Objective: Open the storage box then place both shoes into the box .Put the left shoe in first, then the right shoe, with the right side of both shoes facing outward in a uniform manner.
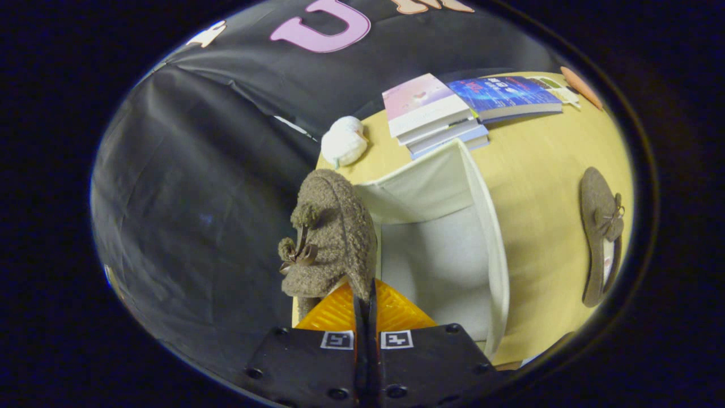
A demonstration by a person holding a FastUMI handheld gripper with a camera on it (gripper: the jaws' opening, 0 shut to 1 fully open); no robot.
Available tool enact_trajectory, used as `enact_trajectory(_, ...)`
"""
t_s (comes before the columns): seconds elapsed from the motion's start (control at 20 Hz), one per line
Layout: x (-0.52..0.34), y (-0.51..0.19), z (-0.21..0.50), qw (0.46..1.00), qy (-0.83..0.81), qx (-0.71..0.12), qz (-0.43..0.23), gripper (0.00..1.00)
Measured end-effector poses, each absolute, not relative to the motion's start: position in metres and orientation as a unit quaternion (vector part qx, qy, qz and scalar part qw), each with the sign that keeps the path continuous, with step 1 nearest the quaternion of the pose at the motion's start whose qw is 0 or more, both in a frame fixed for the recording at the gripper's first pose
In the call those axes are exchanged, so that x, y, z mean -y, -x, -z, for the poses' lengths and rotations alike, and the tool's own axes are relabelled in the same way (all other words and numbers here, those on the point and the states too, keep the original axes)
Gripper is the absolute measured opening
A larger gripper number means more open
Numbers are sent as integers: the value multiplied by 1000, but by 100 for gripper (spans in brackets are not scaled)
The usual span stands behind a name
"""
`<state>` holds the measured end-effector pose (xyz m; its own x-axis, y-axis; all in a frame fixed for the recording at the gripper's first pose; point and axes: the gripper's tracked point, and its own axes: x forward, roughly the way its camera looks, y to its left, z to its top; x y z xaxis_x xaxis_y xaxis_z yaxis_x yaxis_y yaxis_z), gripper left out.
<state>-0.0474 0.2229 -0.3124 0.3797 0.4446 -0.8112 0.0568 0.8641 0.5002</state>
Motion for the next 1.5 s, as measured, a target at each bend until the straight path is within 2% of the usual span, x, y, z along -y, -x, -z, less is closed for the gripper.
enact_trajectory(0.65, -212, 68, 388, 756, -172, -632, -15, 4)
enact_trajectory(0.85, -212, 72, 393, 747, -166, -643, -12, 5)
enact_trajectory(1.35, -214, 73, 383, 741, -180, -646, -42, 38)
enact_trajectory(1.5, -212, 68, 369, 746, -199, -634, -48, 38)
